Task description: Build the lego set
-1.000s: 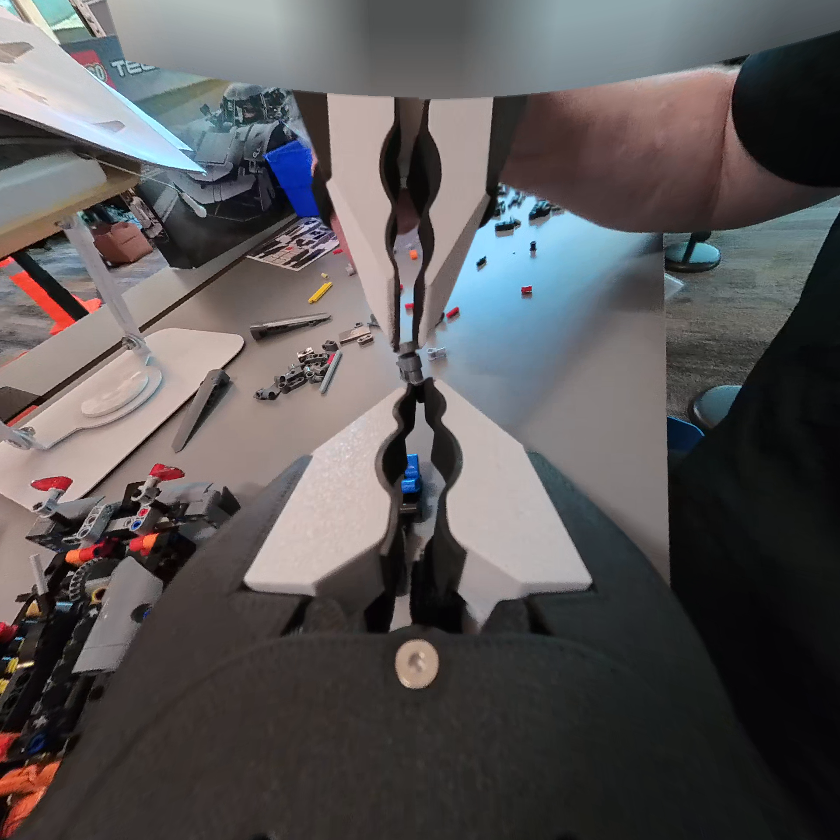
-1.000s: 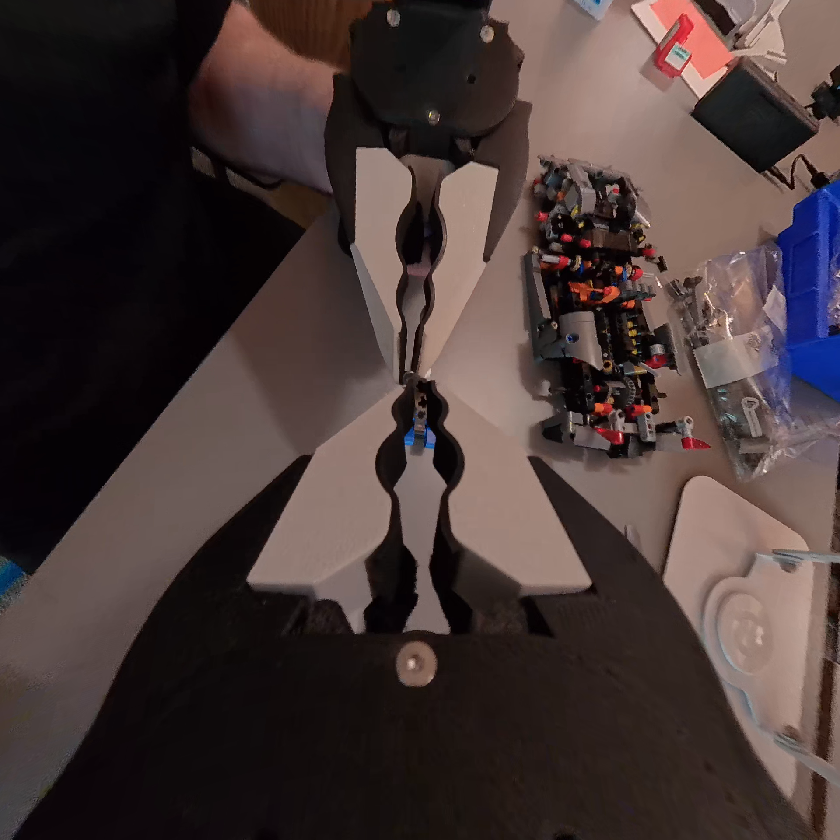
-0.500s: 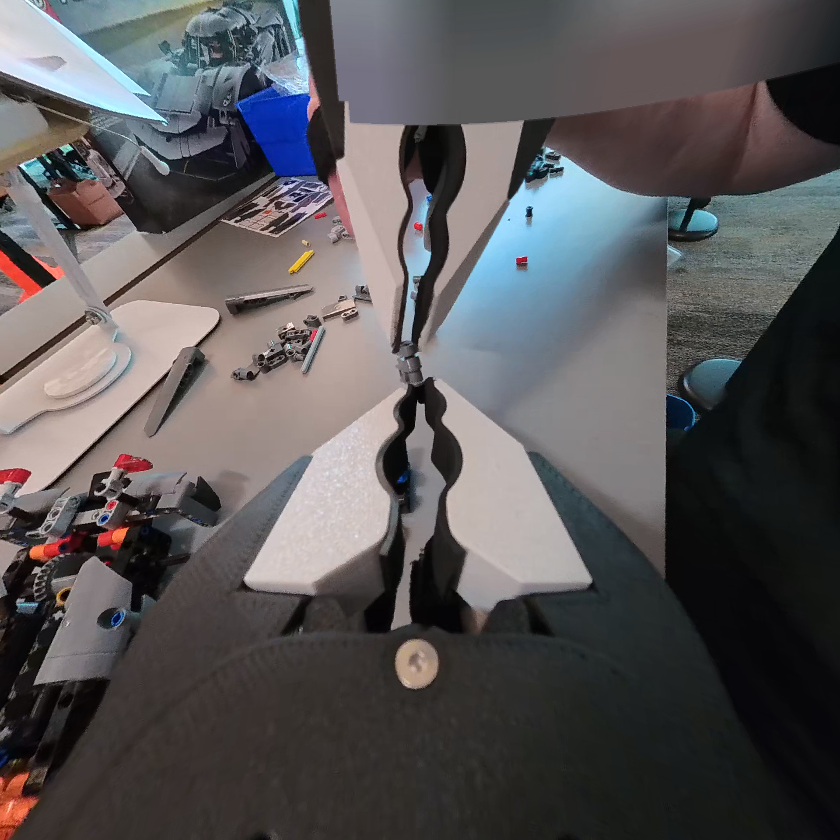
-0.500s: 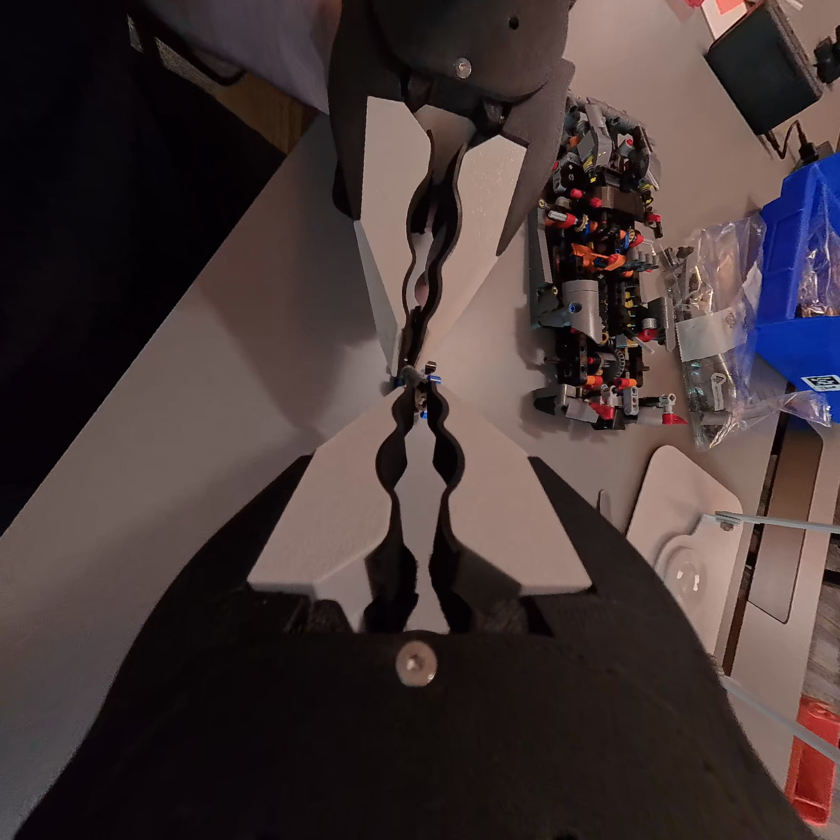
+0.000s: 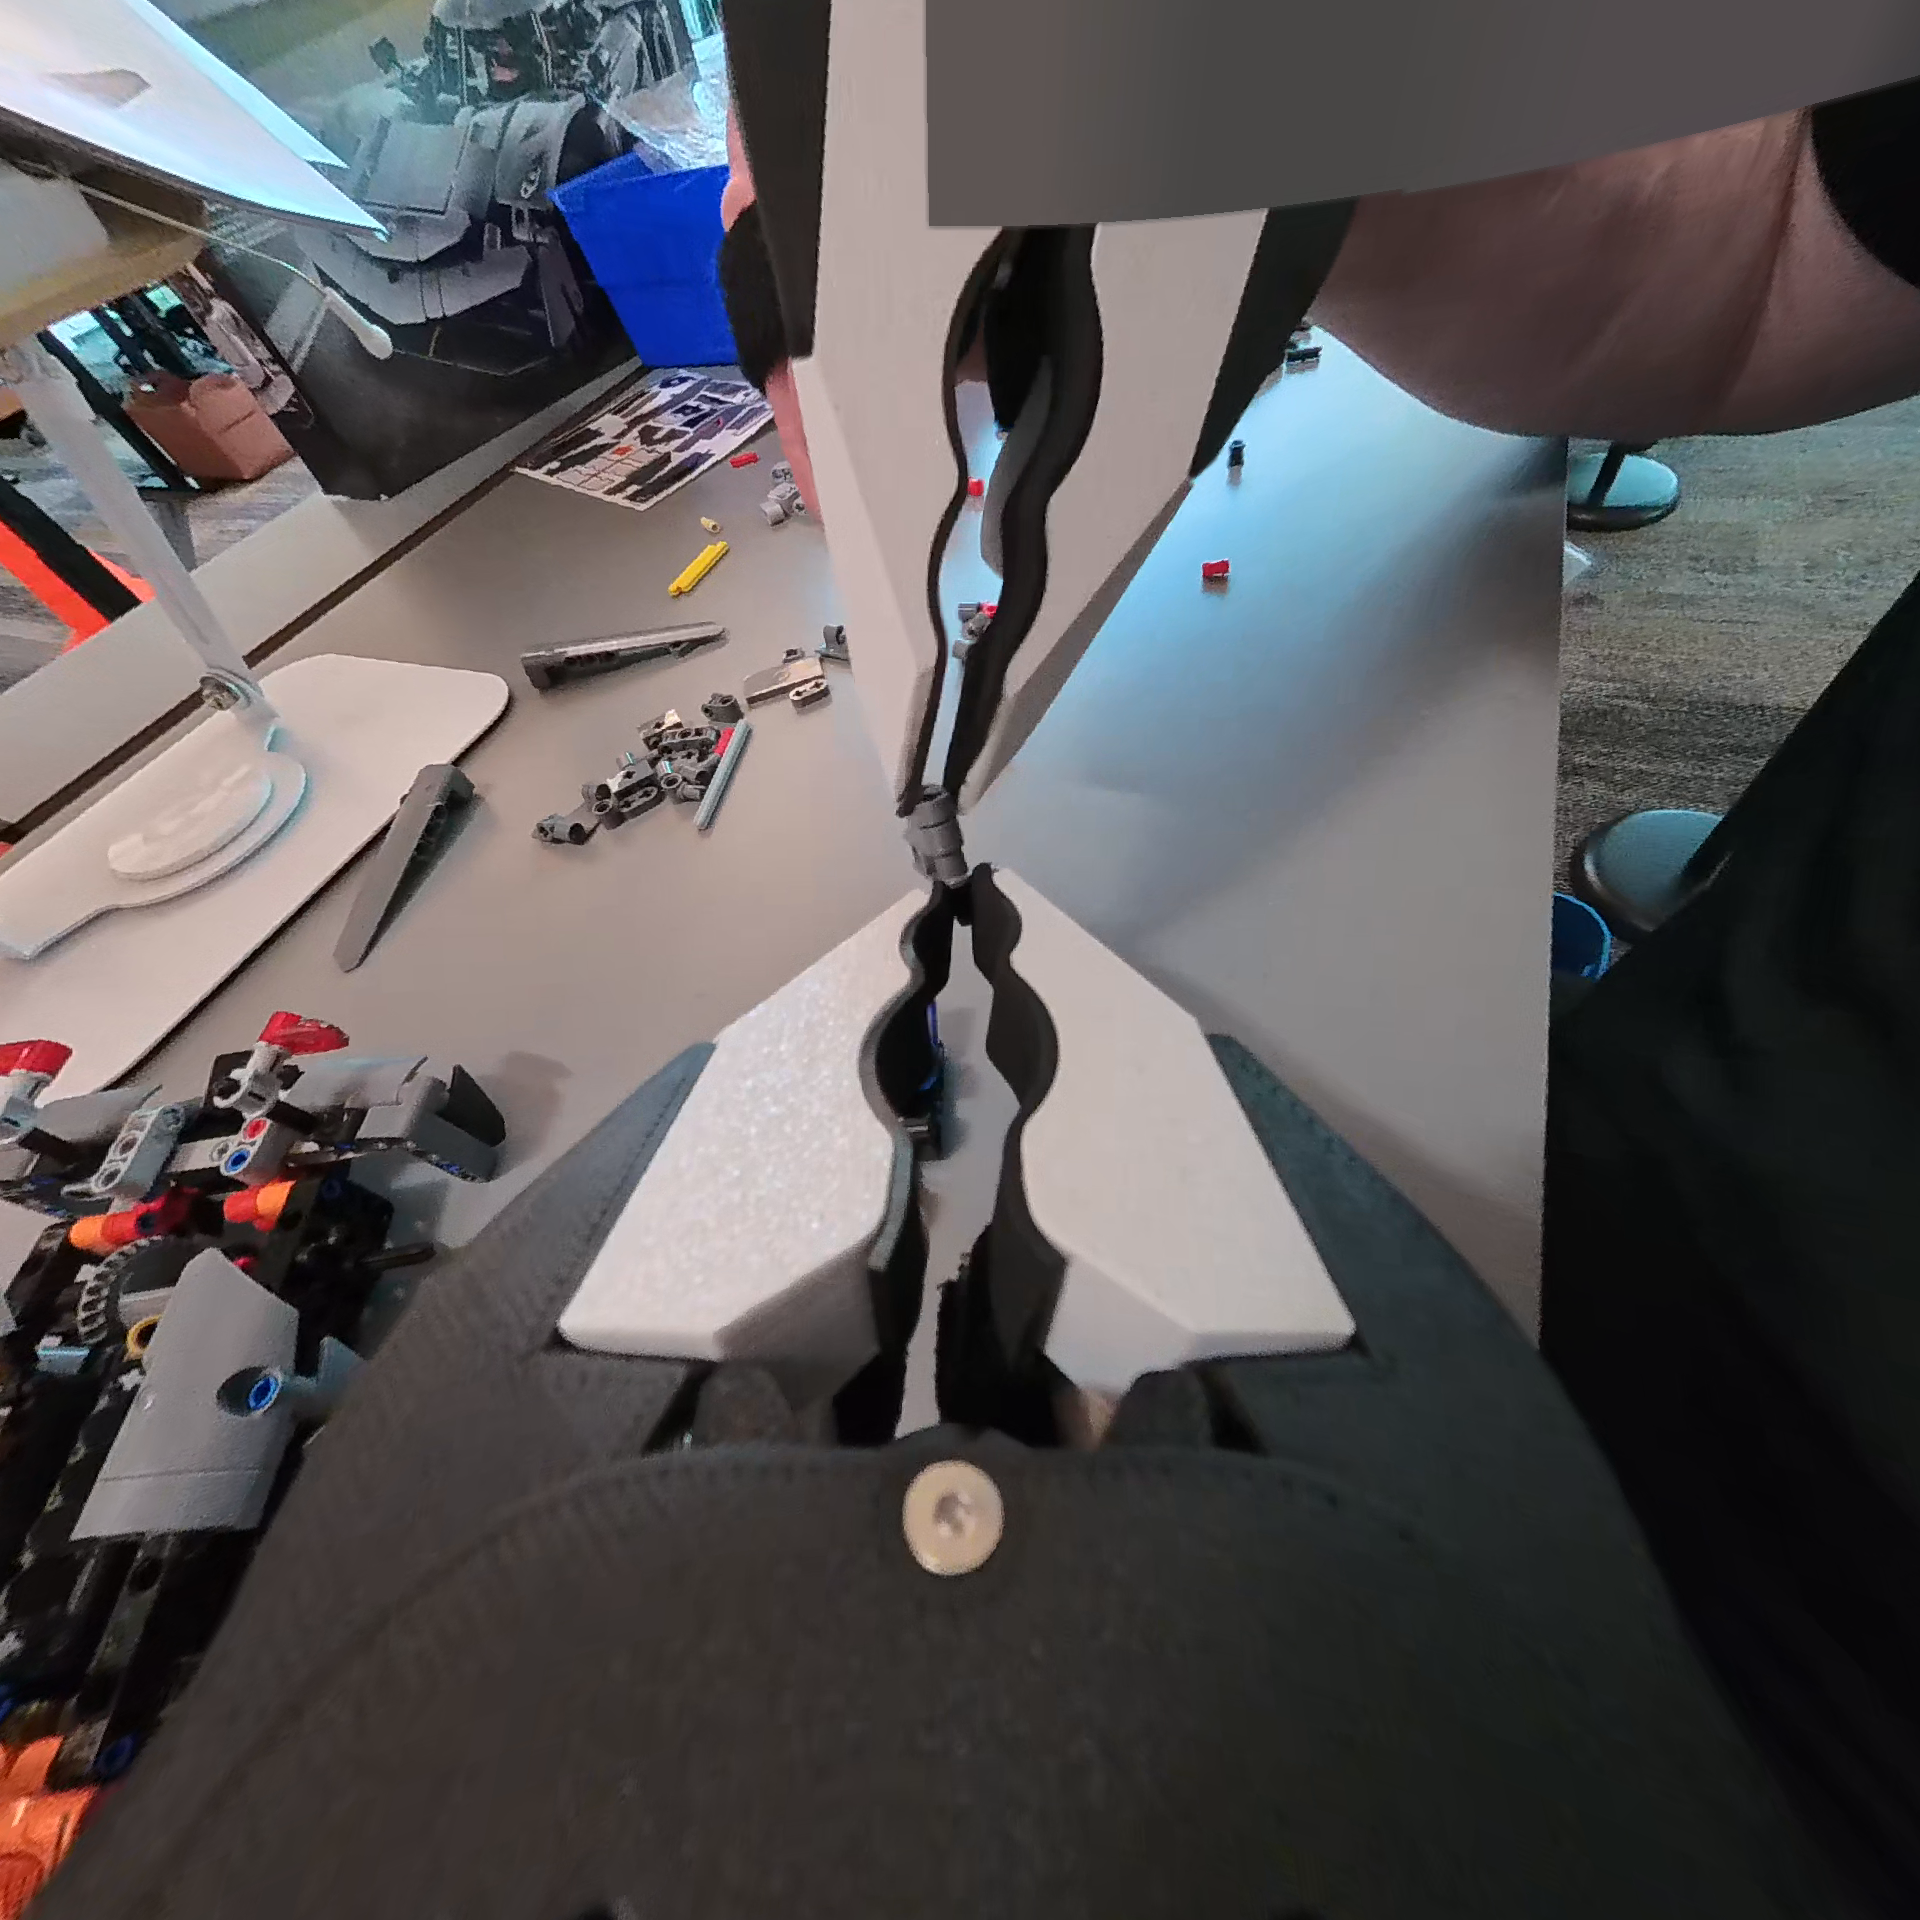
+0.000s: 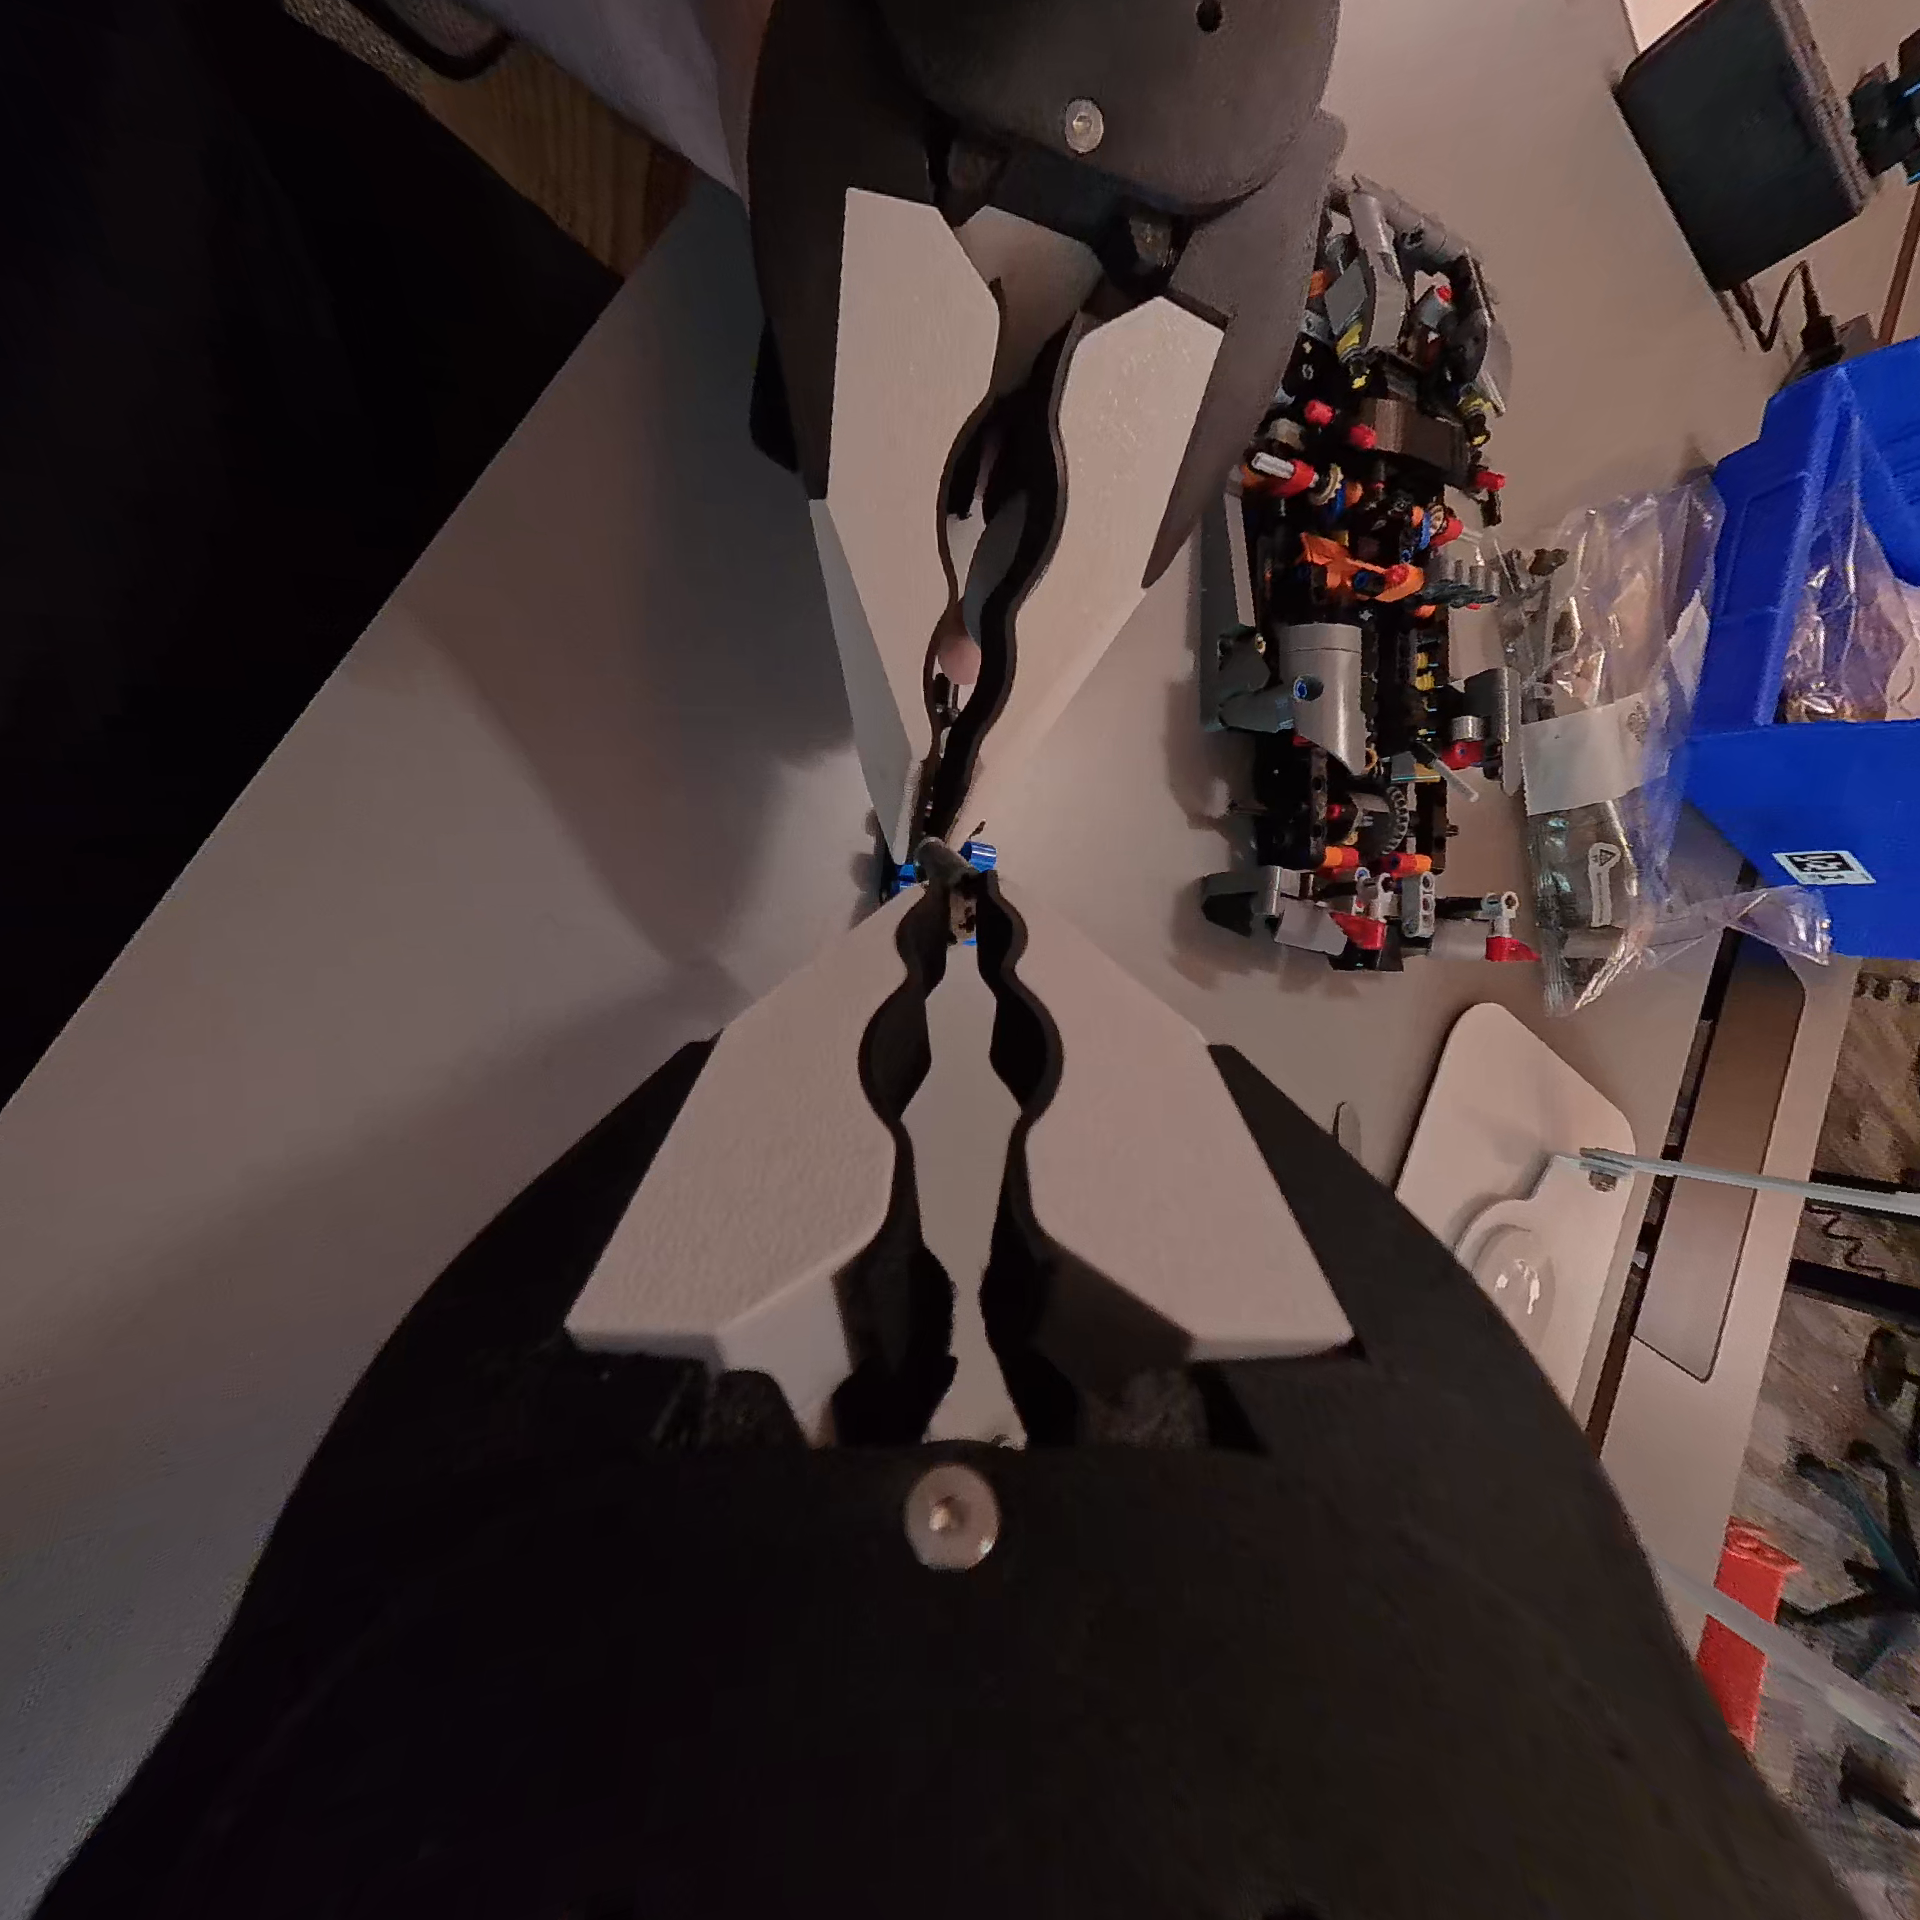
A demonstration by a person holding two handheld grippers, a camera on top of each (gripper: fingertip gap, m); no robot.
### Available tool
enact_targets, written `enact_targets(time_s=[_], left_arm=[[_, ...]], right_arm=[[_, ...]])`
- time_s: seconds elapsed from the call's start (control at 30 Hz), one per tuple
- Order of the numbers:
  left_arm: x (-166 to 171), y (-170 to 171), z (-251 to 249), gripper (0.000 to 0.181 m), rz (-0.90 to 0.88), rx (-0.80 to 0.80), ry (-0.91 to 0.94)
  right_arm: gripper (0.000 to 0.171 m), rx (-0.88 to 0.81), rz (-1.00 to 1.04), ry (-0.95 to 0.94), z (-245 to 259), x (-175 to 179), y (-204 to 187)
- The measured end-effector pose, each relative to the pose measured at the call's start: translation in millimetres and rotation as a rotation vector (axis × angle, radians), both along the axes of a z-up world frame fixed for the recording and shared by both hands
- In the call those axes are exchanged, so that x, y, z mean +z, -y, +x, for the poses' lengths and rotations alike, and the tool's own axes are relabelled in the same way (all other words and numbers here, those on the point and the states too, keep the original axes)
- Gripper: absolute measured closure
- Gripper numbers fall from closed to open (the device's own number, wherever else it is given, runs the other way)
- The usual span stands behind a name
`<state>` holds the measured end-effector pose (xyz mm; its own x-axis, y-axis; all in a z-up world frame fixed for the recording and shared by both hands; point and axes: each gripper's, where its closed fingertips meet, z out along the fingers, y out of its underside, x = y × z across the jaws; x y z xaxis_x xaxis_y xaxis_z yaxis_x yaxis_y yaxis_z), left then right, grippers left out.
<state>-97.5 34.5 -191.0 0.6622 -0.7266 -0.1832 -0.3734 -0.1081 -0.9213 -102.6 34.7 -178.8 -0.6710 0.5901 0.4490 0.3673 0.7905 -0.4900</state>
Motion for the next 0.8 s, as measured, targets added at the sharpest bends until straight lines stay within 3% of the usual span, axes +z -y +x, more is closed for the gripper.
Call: enact_targets(time_s=[0.2, 0.3, 0.37, 0.53, 0.6, 0.8], left_arm=[[-5, -1, 1, 0.181, -0.032, -0.004, -0.008], [10, -3, 0, 0.181, -0.03, -0.015, 0.101], [16, -5, 1, 0.181, -0.032, -0.009, 0.15], [46, -2, 4, 0.181, -0.099, -0.064, 0.394], [57, -1, 6, 0.181, -0.112, -0.08, 0.465], [69, 2, 20, 0.181, -0.115, -0.098, 0.537]], right_arm=[[0.165, -0.016, -0.011, 0.0, 0, -3, -1], [0.153, -0.048, -0.062, -0.084, -3, 14, -3], [0.136, -0.07, -0.071, -0.134, -2, 26, -3], [0.126, -0.131, 0.061, -0.228, 2, 34, -2], [0.126, -0.173, 0.138, -0.278, 1, 37, -5], [0.148, -0.257, 0.202, -0.405, 4, 53, -3]])
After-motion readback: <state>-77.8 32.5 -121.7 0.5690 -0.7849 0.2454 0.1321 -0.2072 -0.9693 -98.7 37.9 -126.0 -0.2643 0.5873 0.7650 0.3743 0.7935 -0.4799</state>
